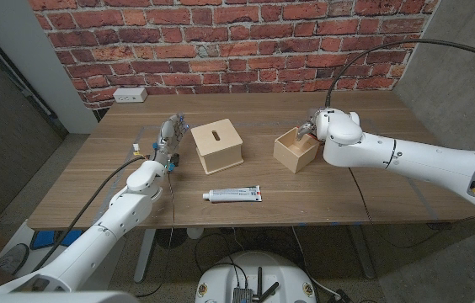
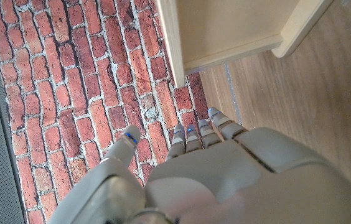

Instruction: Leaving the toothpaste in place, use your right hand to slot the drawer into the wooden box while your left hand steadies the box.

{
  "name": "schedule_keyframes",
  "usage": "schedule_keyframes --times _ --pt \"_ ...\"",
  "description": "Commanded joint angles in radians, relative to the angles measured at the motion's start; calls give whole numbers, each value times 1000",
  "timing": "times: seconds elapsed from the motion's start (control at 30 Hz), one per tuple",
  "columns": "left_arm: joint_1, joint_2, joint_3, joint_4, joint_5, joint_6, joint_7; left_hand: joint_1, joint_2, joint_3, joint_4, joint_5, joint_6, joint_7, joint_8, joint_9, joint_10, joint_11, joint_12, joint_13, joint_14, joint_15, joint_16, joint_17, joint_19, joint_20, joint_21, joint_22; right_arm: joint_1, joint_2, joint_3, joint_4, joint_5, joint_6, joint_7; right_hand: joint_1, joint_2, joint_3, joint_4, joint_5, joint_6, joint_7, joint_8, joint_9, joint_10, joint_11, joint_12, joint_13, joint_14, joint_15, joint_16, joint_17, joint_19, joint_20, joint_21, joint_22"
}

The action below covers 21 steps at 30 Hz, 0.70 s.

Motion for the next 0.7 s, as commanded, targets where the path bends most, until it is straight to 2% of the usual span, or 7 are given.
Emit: schedule_keyframes --times 0.03,0.47,0.5,0.53,0.7 --pt "0 -1 1 0 -2 3 1 -8 71 9 2 2 7 3 1 1 7 0 0 3 11 3 3 2 1 -54 3 3 -40 14 33 4 0 -14 -67 40 -2 6 -3 -5 19 -3 9 1 21 -3 7 8 40 -117 20 -4 27 -31 11 6" --pt "5 4 -1 -4 -11 8 -7 -9 71 10 3 2 11 6 2 1 11 3 1 3 12 4 2 2 3 -54 3 3 -79 48 61 8 38 -71 -167 95 0 1 1 -6 76 -11 29 -3 82 -14 19 21 114 -147 53 -13 84 -78 20 6" --pt "6 4 -1 -4 -11 8 -8 -9 71 11 3 2 11 6 2 1 11 3 1 3 12 4 2 2 3 -54 3 3 -82 50 61 8 42 -76 -177 98 0 1 1 -6 77 -11 30 -3 83 -14 19 22 114 -150 53 -13 85 -80 20 6" --pt "6 4 -1 -2 -13 4 -13 -10 71 11 3 2 11 7 2 1 11 2 1 3 13 4 2 2 3 -54 3 3 -81 50 62 8 51 -75 -179 100 2 1 3 -6 84 -14 32 -3 85 -14 18 23 123 -150 56 -15 85 -94 19 6" --pt "8 7 -2 -5 -14 8 -11 -10 71 11 3 2 12 7 2 1 11 3 1 3 13 4 3 2 4 -53 3 3 -79 56 54 15 77 -81 -207 114 8 3 3 -5 96 -18 36 -4 99 -26 20 25 137 -160 61 -16 88 -106 18 7"
